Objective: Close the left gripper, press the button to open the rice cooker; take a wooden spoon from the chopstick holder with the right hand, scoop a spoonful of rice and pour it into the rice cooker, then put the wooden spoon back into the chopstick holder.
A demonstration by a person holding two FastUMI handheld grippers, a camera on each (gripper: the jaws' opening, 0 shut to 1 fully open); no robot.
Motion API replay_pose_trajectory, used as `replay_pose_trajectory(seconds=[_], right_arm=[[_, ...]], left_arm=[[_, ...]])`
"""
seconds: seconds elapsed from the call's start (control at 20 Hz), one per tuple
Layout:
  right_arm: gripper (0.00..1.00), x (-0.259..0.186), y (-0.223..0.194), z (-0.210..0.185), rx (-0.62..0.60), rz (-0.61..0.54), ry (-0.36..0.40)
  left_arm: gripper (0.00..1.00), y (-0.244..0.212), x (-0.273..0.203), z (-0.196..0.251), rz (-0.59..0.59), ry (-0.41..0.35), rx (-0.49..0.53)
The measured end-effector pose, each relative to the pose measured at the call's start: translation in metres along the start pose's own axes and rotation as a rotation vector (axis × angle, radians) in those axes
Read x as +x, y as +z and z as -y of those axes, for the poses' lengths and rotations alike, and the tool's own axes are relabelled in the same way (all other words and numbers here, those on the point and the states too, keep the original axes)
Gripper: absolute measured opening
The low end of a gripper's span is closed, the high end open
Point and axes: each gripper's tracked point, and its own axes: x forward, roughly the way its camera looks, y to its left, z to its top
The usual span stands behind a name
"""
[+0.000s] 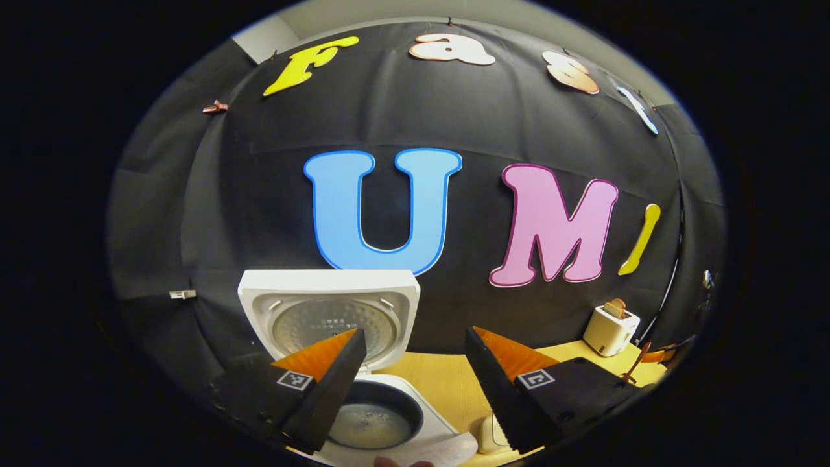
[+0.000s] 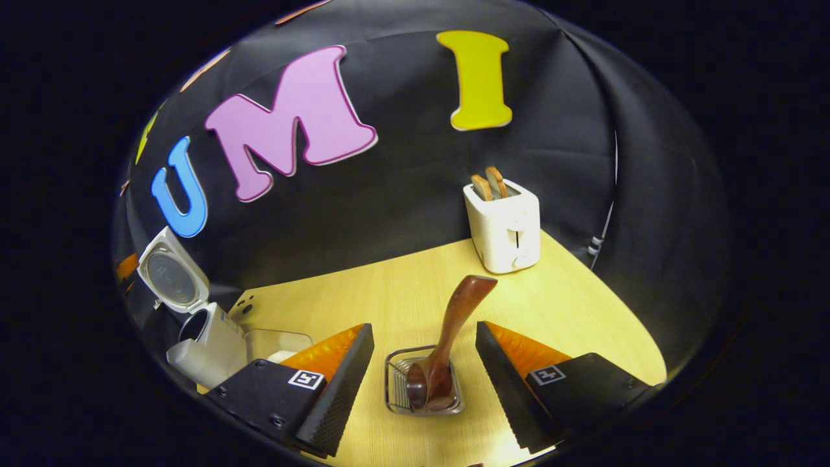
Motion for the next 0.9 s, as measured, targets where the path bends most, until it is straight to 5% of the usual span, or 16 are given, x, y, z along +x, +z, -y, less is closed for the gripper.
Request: replay_pose_trajectory(seconds=[0.35,0.4,0.45,0.5,0.6,0.65,0.85,0.9], right_arm=[[0.9,0.085,-0.01,0.02,0.023,0.028,-0.009],[0.67,0.092,-0.015,0.02,0.033,0.013,-0.01],[0.76,0.098,-0.02,0.02,0.039,0.001,-0.015],[0.51,0.102,-0.024,0.023,0.041,-0.009,-0.033],[0.45,0.1,-0.013,0.033,0.049,0.007,-0.063],[0.28,0.107,-0.014,0.035,0.064,0.017,-0.068],[0.24,0.1,-0.011,0.033,0.086,0.018,-0.036],[0.12,0.097,-0.007,0.032,0.095,0.024,-0.031]], left_arm=[[0.99,-0.033,-0.004,-0.009,-0.103,0.072,0.035],[0.99,-0.037,-0.004,-0.01,-0.112,0.078,0.041],[0.99,-0.038,-0.005,-0.01,-0.117,0.081,0.045],[0.99,-0.04,-0.006,-0.01,-0.122,0.081,0.048],[0.99,-0.044,-0.008,-0.012,-0.13,0.083,0.059],[0.99,-0.045,-0.008,-0.014,-0.133,0.085,0.06],[0.99,-0.047,-0.009,-0.019,-0.137,0.09,0.043],[0.99,-0.048,-0.009,-0.019,-0.138,0.088,0.04]])
